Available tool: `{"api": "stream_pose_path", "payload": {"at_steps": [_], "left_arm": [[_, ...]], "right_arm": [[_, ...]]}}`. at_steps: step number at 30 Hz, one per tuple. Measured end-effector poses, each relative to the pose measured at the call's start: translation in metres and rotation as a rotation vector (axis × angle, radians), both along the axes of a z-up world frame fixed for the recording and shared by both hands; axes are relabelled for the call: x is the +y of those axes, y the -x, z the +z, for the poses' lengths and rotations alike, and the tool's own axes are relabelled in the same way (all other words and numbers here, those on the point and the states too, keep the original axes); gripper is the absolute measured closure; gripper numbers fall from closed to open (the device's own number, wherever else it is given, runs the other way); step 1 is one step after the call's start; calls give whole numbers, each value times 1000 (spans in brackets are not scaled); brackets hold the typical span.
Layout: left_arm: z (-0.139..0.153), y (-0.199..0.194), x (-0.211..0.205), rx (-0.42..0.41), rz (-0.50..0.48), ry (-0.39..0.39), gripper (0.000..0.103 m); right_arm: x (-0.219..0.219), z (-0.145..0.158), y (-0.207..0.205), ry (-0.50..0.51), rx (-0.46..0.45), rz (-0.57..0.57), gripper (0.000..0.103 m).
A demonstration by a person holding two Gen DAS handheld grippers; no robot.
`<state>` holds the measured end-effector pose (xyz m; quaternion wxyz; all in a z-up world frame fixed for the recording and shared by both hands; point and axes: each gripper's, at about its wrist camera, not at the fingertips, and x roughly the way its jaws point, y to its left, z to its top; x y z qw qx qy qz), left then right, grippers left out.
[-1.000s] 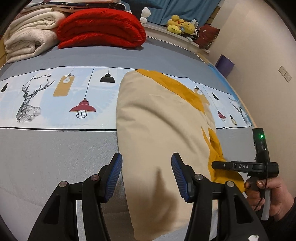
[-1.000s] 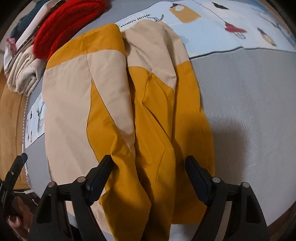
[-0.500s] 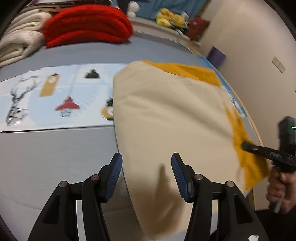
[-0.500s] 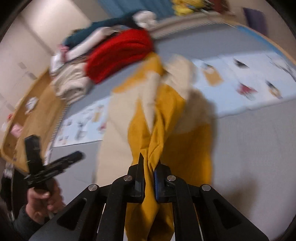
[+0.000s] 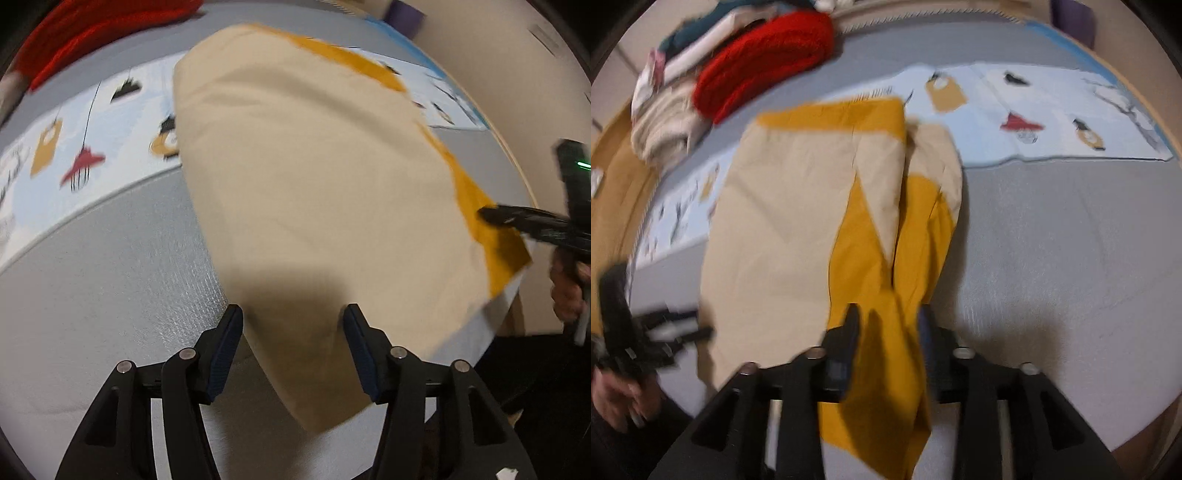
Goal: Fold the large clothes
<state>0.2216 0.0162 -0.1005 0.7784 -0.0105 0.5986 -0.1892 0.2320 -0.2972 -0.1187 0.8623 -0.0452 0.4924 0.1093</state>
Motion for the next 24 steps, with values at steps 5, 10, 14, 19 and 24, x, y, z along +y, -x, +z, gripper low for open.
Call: {"api": "stream_pose_path", "payload": {"at_steps": [5,10,14,19,24], "left_arm": [[-27,17,-27,48,-166,-150,47],[-23,18,-33,45,-219,-186,46],[-2,17,-24,18,-245,-149,46],[29,-21,30,-36,23,35,43],[10,-59,59,28,259,157,38]], "right_arm": [[-4,-54,-6,174,191,10,61],[0,-56,-7,227,185,17,61],[3,-43,-4,308,115,11,61],[8,13,7,113,-154,19,49],[6,-11,-15,-5,-55,-40,28]]}}
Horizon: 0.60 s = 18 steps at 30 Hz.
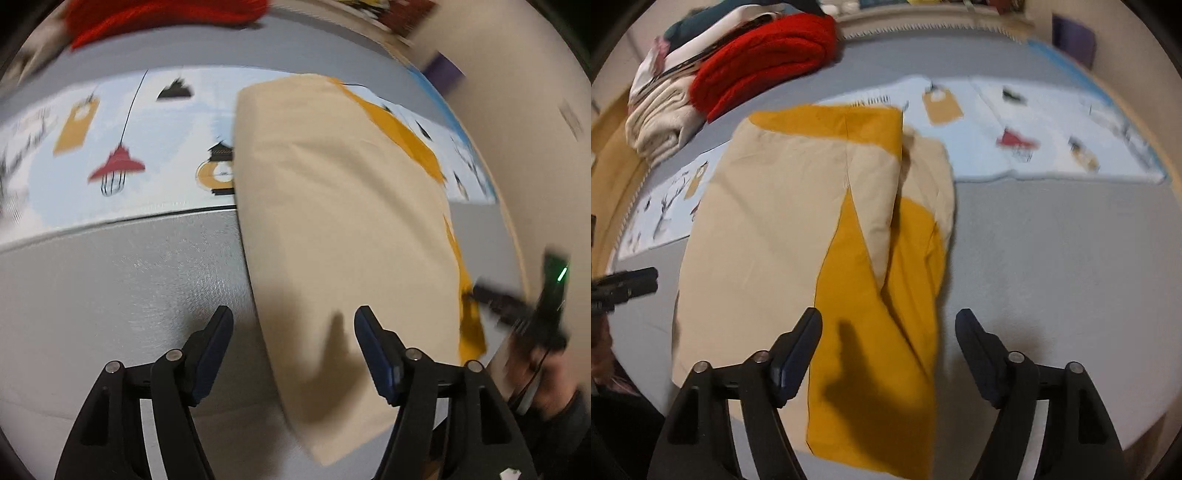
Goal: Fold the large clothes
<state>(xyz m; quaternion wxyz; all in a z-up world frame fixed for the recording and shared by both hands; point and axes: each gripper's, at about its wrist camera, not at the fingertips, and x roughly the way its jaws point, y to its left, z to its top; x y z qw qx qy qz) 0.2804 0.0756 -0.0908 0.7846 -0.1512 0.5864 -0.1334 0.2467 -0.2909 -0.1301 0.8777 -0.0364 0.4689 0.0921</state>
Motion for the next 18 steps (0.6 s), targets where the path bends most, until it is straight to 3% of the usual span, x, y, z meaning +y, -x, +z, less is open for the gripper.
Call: {"api": "stream_pose_path", "payload": {"at_steps": [2,7,12,18], "left_arm": [[-12,-11,-1,32,38,26,38],[-48,-36,1,111,101,188,33],[-64,-48,-3,113,110,244,27],[-82,-59,-8,125,110,331,25]], "right_arm": [[-5,-17,-10,-9,58,-32,28],[-17,-36,-20,-136,135,-67,28],[-17,-42,-21,-142,129,-54,28],[-4,-39,-13,-128,93,-8,50]]}}
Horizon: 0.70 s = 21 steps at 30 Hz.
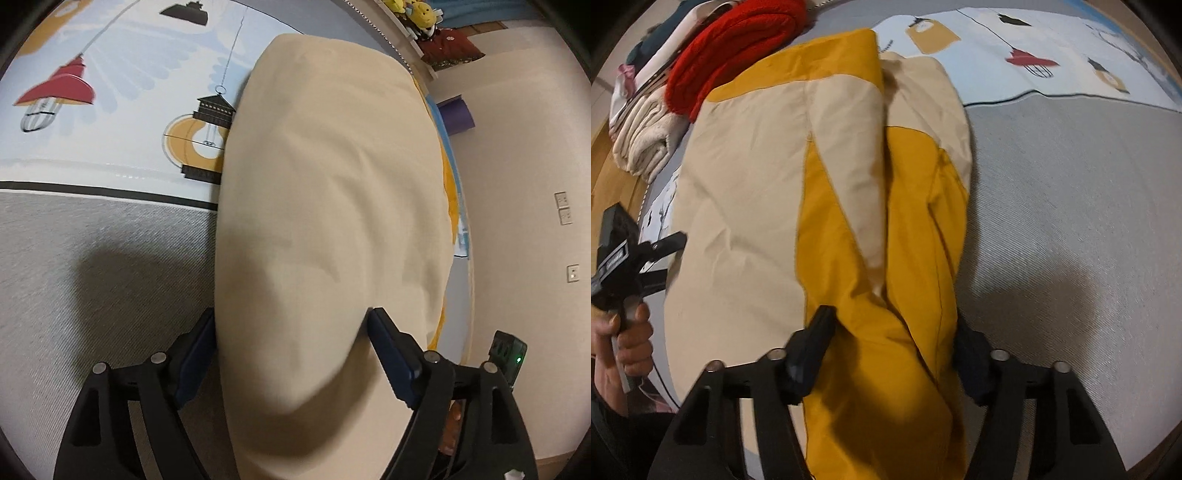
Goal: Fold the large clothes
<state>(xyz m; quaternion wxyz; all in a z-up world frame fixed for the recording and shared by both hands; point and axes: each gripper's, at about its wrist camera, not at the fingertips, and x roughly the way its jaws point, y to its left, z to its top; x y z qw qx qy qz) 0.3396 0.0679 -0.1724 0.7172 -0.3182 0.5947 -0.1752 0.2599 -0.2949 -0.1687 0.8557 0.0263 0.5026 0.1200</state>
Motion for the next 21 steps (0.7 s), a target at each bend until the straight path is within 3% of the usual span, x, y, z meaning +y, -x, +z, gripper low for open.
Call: {"api": "stream_pose_path", "payload": {"at_steps": [4,7,9,12,16,21], "left_arm": [[-12,-7,0,-5,16,68,25],[-8,-8,-5,-48,25,30,29],[2,-7,-13,-80,17,-25,38],[22,-8,-12,-106,14,-28,53],[47,-10,2,-159,7,-75,57],[55,-10,56,-137,70,-118,57]], "right_arm": [[6,3,6,-10,-23,8,71],[3,2,1,-26,-38,10,80],[4,3,2,-3,-54,13,82],[12,2,5,23,-83,15,88],[29,8,1,12,-124,18,91],[87,11,-6,4,-171,84,92]]}}
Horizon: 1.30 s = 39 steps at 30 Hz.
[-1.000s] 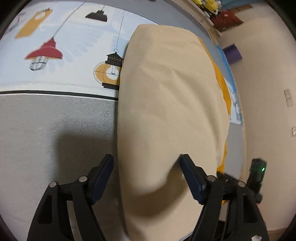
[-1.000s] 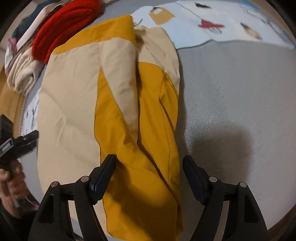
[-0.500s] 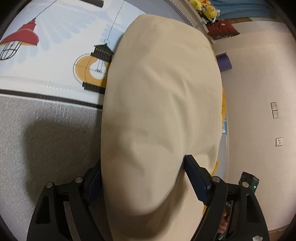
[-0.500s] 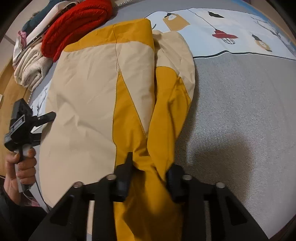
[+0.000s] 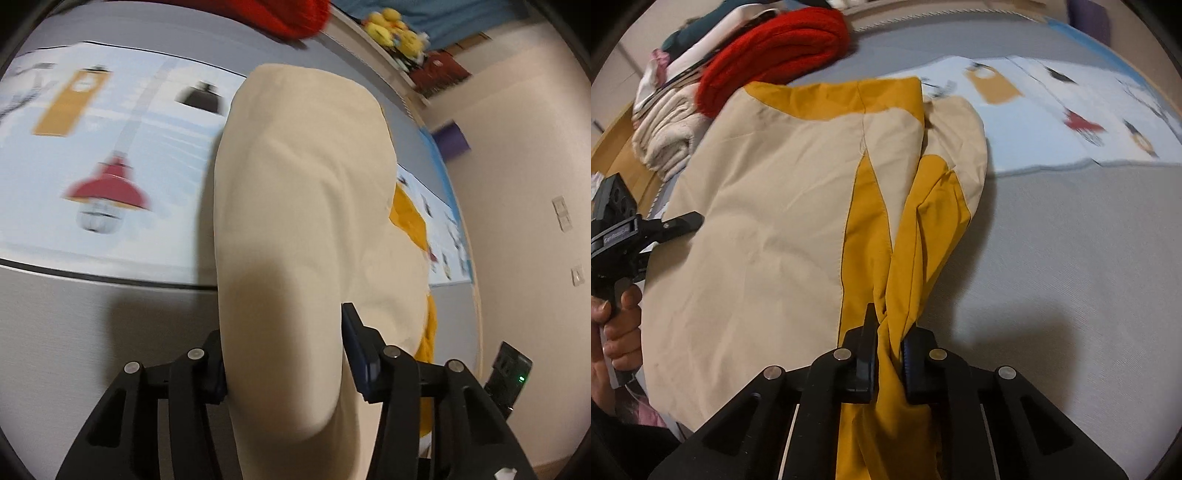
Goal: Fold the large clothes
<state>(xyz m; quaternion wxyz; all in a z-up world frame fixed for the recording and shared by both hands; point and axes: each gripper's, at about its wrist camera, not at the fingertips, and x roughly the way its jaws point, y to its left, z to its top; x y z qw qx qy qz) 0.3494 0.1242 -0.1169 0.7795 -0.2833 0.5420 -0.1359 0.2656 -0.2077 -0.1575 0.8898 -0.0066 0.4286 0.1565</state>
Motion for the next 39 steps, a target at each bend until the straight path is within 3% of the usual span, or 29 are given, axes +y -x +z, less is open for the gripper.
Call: {"api": "stream_pose_path", "payload": {"at_steps": [6,9,11,12,15,17,19,23,26,30,31,32,34,39], "left_arm": [[-16,8,82,91,122,-49,46],[-17,20,101,111,170,-88,49],[0,28,108,82,167,-110,49],[9,31,104,58,140,-126,49],[20,49,64,16,-59,-224,47],[4,62,30,52,-213,-342,45],[-13,80,14,41,-275,-494,38],[4,102,24,22,-174,-495,38],[34,133,24,-5,-86,-596,38],[89,184,8,-137,2,-637,10],[101,205,0,-172,23,-666,9],[108,217,-8,-190,43,-683,8],[114,240,-16,-215,89,-669,6],[113,282,-33,-207,162,-599,5]], "right_arm": [[71,-2,-6,-3,-14,96,92],[82,-11,-8,50,9,86,84],[79,-11,-10,52,25,52,76],[76,-10,-8,51,29,39,75],[68,-5,2,76,9,33,69],[69,-9,6,141,14,45,64],[64,-18,9,222,39,26,54],[51,-15,21,297,42,-24,52],[48,-1,42,431,-49,-61,52],[44,42,85,385,-235,-88,47],[44,50,99,368,-269,-85,40],[45,55,112,339,-278,-76,24],[45,57,136,276,-255,-50,9],[49,52,202,232,-268,-46,0]]}}
